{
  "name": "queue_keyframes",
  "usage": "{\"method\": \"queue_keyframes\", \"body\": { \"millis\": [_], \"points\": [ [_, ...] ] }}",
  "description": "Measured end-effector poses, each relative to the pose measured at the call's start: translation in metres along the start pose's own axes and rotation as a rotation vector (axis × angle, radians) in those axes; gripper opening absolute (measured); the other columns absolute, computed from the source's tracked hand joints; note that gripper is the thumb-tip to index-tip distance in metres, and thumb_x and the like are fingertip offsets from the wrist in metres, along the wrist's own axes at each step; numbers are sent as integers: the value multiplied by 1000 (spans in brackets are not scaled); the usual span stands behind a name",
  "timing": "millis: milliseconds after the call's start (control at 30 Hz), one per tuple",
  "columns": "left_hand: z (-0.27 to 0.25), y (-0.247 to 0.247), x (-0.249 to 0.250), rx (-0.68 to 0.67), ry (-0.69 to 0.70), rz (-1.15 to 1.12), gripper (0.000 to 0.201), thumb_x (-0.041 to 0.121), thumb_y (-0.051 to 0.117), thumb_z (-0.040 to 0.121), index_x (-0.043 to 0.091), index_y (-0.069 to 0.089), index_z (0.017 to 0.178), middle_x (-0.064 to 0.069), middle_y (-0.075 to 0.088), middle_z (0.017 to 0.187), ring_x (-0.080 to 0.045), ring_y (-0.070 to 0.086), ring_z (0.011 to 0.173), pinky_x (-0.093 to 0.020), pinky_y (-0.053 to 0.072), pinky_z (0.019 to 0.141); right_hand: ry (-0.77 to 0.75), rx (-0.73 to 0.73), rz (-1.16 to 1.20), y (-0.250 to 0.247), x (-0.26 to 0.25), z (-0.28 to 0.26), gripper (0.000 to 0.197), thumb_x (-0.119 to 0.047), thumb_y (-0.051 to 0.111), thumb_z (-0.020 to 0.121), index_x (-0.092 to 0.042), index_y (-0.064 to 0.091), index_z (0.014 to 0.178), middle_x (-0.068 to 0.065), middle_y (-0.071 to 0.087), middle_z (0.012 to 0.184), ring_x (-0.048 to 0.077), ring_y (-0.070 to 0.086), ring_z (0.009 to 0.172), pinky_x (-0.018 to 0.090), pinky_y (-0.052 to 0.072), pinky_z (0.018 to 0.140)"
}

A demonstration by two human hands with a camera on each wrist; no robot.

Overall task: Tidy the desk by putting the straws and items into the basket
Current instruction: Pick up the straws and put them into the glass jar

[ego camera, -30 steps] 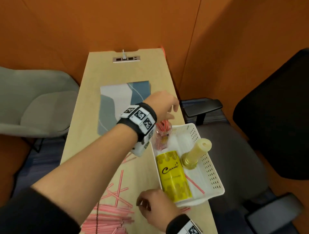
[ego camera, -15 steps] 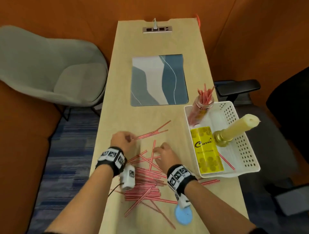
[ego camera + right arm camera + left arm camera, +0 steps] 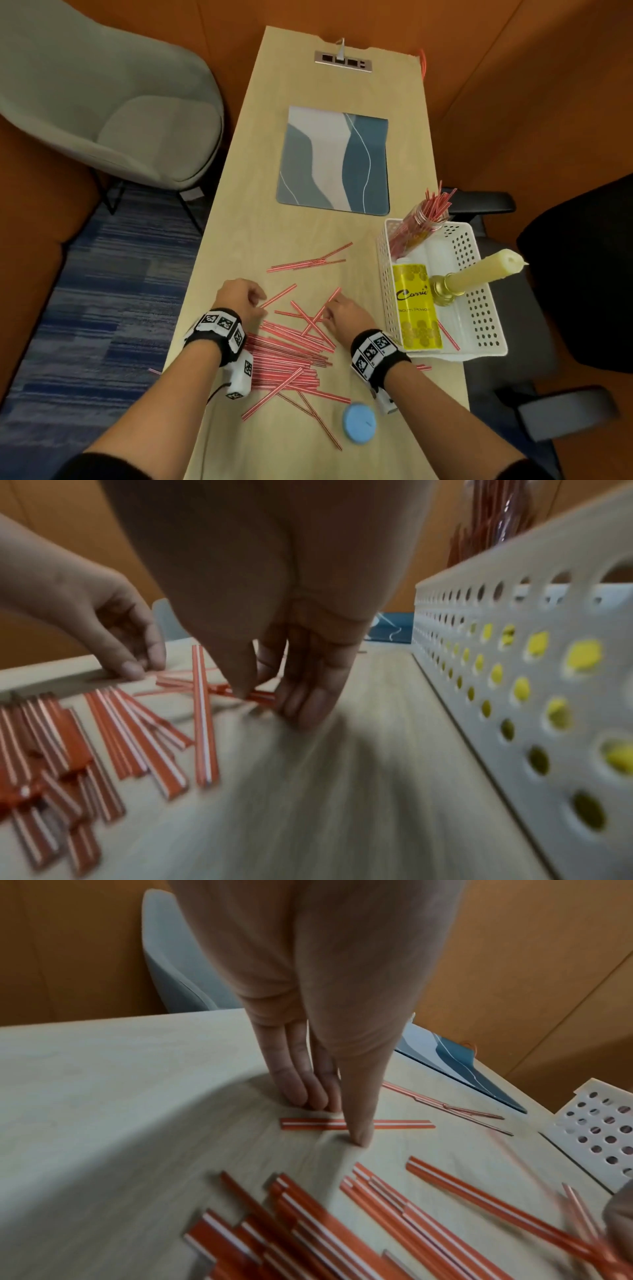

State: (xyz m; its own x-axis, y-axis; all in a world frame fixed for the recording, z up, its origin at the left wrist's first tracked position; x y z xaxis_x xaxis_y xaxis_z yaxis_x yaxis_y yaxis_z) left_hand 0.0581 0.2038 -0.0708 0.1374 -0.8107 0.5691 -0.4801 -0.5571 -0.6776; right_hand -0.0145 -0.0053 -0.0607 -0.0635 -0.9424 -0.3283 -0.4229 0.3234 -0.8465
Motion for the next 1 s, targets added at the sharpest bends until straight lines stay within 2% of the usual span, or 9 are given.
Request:
{"method": "queue_keyframes", "body": {
  "millis": [133,200,300,400,567,667,733,867,1000],
  "points": [
    [-1,-1,0,23,0,43,9,17,83,74,22,76,72,5,71,74,-8,65,69,-24,57,73,62,-63,-32,-10,6,-12,23,-22,44,100,-8,62,103,12,66,100,27,61,85,35,49,79],
    [-2,2,0,6,-6,56,6,16,82,77,19,78,75,3,73,77,-11,66,72,-26,58,78,88,-62,8,-22,8,-19,19,-18,47,95,-11,64,95,12,67,94,29,63,85,32,48,76],
    [-3,4,3,11,-23,100,3,15,78,81,16,78,78,0,75,82,-15,67,75,-23,53,74,91,-20,79,-47,5,-28,16,-12,53,88,-21,62,79,3,63,80,19,58,74,23,42,68],
    [0,11,6,-32,-64,231,12,16,67,88,10,77,88,-5,74,92,-23,69,87,-26,53,74,61,-2,120,-65,-1,-34,11,-12,63,85,-17,72,82,-5,61,75,11,56,72,18,42,70],
    [6,22,15,-79,-23,459,25,15,47,96,7,63,114,-14,64,118,-31,61,108,-35,50,89,35,110,298,-100,-1,-53,7,-12,72,81,-16,77,85,-4,64,72,3,55,64,5,39,62],
    [6,11,35,-45,41,465,18,16,47,96,12,59,109,-12,67,109,-31,65,98,-36,52,84,38,187,518,-134,7,-68,6,-12,78,79,-17,78,83,-8,65,66,0,57,58,9,45,64],
    [9,-8,56,21,92,350,13,16,53,93,17,65,100,-9,70,101,-27,66,90,-32,53,80,36,240,638,-166,16,-78,9,-11,78,81,-17,78,88,-6,71,71,2,64,63,13,51,68],
    [2,-46,121,105,292,116,8,12,70,87,16,76,87,-2,74,87,-16,67,78,-27,53,78,-5,517,718,-261,42,-113,9,-14,71,89,-15,77,96,-1,74,73,6,68,65,14,52,68],
    [-18,-87,191,232,483,-54,4,15,79,80,19,78,81,8,68,79,-4,63,71,-19,49,70,24,937,475,-351,76,-158,11,-25,69,91,-18,77,94,-8,70,73,7,66,69,17,52,68]
  ]
}}
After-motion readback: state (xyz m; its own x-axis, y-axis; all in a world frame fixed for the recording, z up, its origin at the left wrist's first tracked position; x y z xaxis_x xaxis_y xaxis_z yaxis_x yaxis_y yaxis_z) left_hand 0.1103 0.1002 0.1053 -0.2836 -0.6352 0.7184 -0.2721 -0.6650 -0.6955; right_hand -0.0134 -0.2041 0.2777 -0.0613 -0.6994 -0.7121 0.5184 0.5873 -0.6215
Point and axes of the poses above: each hand's wrist, its own z-axis towards the middle knuckle, its own y-axis out of the palm, x = y × z, the point moved 10 cm from there along z, towards the middle knuckle
